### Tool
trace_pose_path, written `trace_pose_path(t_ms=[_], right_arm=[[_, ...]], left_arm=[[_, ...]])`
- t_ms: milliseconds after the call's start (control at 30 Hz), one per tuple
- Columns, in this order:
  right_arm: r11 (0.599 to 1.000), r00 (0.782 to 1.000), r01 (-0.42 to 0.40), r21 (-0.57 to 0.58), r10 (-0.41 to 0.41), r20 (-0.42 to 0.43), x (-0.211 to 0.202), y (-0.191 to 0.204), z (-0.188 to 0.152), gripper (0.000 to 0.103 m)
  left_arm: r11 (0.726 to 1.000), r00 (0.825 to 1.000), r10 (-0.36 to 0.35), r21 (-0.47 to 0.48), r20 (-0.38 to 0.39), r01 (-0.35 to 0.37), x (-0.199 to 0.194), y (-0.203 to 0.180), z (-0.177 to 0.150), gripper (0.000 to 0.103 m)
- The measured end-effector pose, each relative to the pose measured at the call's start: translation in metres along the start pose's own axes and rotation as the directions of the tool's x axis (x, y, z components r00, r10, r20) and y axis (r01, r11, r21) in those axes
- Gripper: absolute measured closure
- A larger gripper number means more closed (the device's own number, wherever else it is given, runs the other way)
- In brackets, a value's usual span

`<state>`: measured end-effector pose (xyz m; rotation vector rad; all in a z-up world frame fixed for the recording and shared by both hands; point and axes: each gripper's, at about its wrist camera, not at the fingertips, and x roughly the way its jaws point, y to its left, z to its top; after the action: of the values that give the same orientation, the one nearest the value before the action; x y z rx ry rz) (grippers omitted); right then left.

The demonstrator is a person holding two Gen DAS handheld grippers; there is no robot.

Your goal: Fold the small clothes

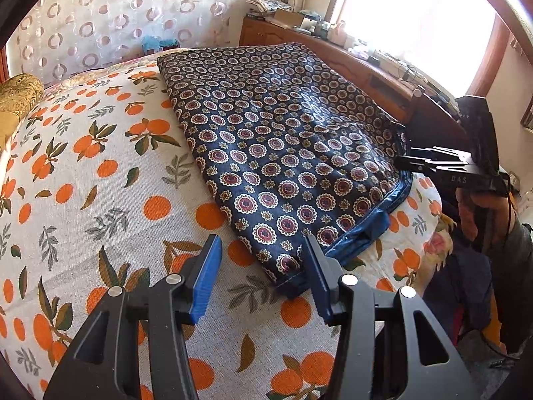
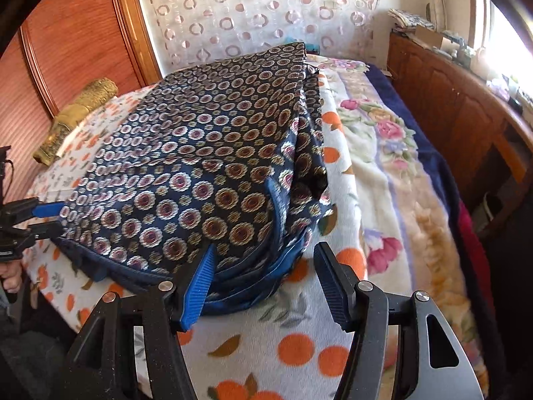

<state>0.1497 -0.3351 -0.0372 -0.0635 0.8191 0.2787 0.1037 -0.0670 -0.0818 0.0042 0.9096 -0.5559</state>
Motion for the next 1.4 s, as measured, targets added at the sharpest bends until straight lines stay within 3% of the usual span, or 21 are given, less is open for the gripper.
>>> trace_pose_path(t_ms=[200,400,467,533,633,700,800,1067,1400], right_arm=[[1.000,0.999,-0.014,0.020,0.013,0.031,0.003,0.006,0.003,0.049],[0.998,0.998,0.052,-0.045,-0.050,0.043,0.002,0.018,-0.008,0.081],[0.997,0.998,0.057,-0.059,-0.055,0.042,0.002,0.020,-0.010,0.086],[0.997,0.998,0.049,-0.060,-0.046,0.044,0.002,0.020,-0.011,0.093],[0.999,0.998,0.031,-0.027,-0.030,0.053,0.001,0.014,-0.011,0.095],[0.999,0.998,0.026,-0.024,-0.024,0.061,0.000,0.012,-0.012,0.096],[0.999,0.997,0.021,-0.025,-0.020,0.069,0.000,0.012,-0.014,0.098],[1.000,0.991,-0.012,-0.015,0.014,0.131,-0.020,0.010,-0.019,0.100],[0.995,0.973,-0.075,-0.069,0.088,0.214,-0.084,0.024,-0.028,0.100]], left_arm=[[1.000,1.000,0.018,0.007,0.011,-0.018,0.002,-0.003,0.001,0.059],[1.000,1.000,-0.001,-0.021,0.019,0.001,0.003,-0.001,0.001,0.059],[1.000,1.000,-0.007,-0.020,0.021,0.007,0.004,-0.003,0.002,0.059],[1.000,1.000,-0.020,-0.011,0.019,0.020,0.005,-0.007,0.001,0.075],[1.000,1.000,0.009,0.018,0.018,-0.009,0.007,-0.013,0.001,0.083],[1.000,1.000,0.003,0.014,0.023,-0.003,0.005,-0.013,0.001,0.092],[1.000,0.999,-0.021,0.003,0.051,0.020,-0.004,-0.011,0.004,0.096],[0.997,0.990,-0.054,0.053,0.131,0.048,-0.040,-0.024,0.012,0.098],[0.990,0.966,-0.114,0.102,0.234,0.092,-0.094,-0.038,0.022,0.098]])
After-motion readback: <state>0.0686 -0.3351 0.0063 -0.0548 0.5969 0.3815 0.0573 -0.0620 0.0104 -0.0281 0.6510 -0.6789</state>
